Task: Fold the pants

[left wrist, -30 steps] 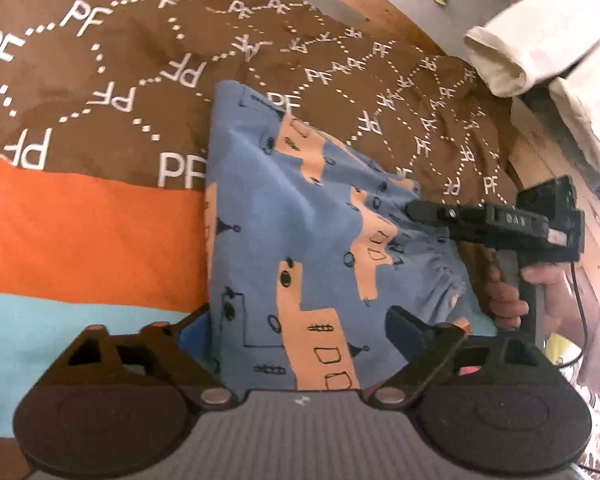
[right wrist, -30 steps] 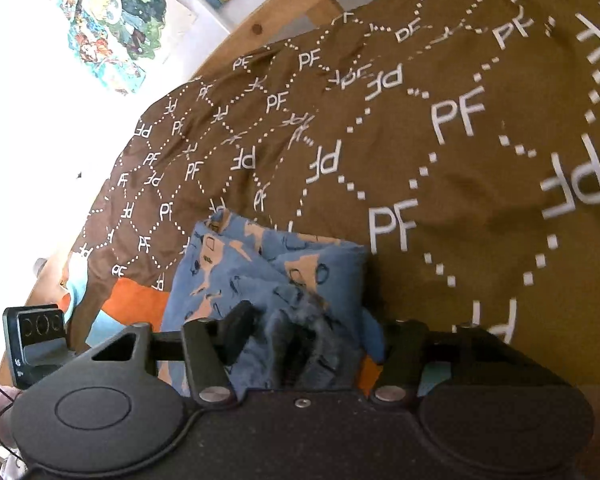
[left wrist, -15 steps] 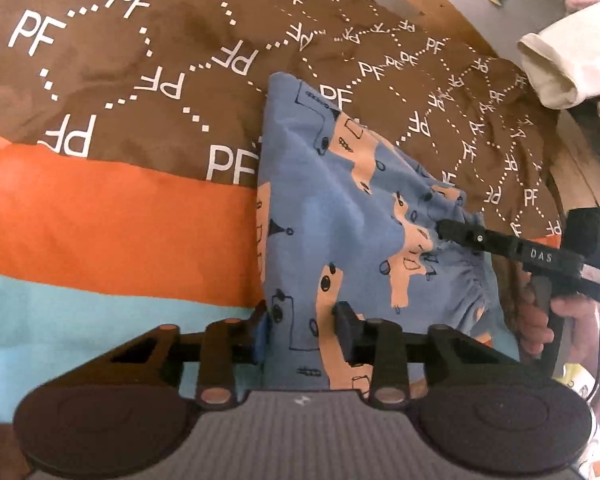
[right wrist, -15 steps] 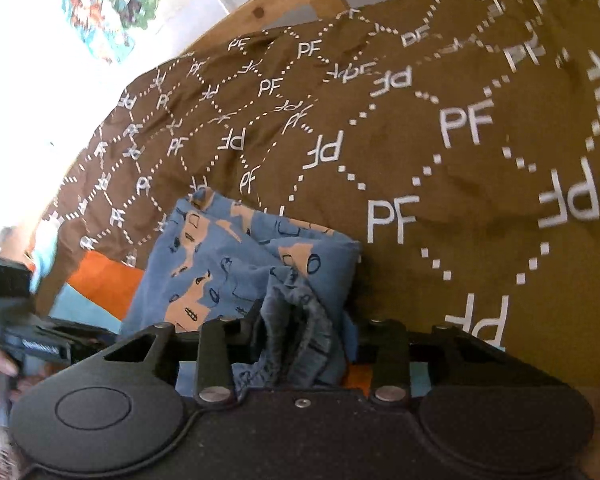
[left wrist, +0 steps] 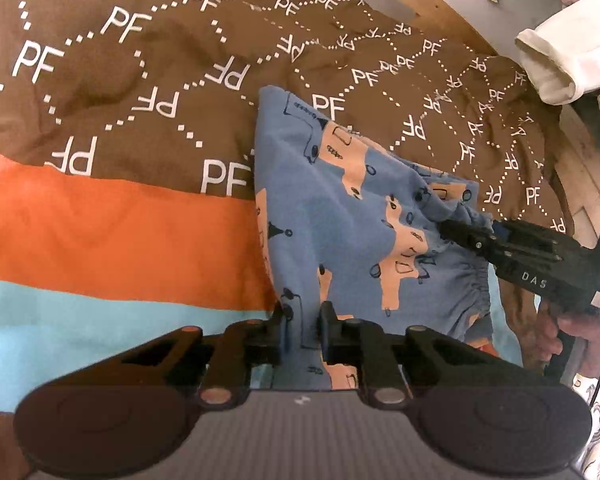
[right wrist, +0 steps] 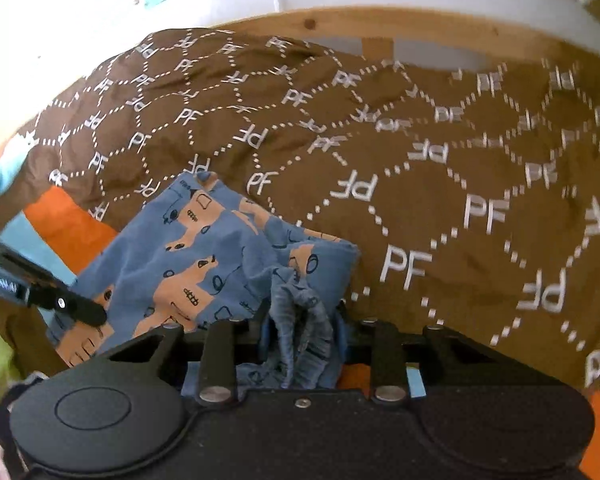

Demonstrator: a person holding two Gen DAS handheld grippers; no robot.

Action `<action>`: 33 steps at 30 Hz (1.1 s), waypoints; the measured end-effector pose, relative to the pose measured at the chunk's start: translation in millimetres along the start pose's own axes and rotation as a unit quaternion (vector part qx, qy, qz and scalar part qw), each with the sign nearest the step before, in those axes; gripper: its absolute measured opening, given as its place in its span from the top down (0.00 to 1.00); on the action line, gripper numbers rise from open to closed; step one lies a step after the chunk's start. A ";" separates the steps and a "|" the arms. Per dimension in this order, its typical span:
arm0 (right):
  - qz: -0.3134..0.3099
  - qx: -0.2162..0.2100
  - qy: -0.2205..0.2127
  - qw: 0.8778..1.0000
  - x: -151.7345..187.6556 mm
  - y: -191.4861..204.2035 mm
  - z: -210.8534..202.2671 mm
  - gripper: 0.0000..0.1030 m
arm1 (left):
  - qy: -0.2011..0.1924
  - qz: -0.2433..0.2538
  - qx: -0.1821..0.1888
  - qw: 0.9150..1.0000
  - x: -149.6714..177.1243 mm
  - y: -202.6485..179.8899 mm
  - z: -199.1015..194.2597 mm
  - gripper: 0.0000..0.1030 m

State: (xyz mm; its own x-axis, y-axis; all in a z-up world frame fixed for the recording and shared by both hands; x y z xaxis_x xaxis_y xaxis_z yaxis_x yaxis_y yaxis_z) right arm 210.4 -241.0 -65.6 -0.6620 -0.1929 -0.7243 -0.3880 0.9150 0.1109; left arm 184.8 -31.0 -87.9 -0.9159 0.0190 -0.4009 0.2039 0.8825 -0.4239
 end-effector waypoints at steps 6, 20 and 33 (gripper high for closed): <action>-0.085 0.047 -0.027 0.995 -5.2 17.0 -14.8 0.77 | -0.007 0.015 -0.003 1.000 -1.5 -6.7 -9.0 0.85; -0.150 0.084 -0.073 0.983 -19.5 32.2 -42.0 0.79 | -0.020 0.038 0.013 0.999 -9.0 -28.0 -27.1 0.85; -0.159 0.123 -0.129 0.971 -74.1 9.1 -46.8 0.79 | -0.079 0.070 0.001 0.994 -75.2 -43.4 -32.4 0.85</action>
State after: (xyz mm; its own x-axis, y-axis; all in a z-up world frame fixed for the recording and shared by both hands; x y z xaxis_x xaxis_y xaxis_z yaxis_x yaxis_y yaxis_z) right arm 225.9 -235.0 20.9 -0.3386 -0.4123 -0.8458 -0.3608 0.8871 -0.2880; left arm 233.7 -55.6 -13.0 -0.8132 0.0667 -0.5781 0.3253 0.8758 -0.3566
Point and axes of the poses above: each gripper's, at about its wrist camera, not at the fingertips, and z roughly the way its jaws point, y to its left, x to its underside, the point moved 10 cm from there along z, roughly the way its jaws point, and after that the axes turned 3 degrees about y, right-handed, at the moved point
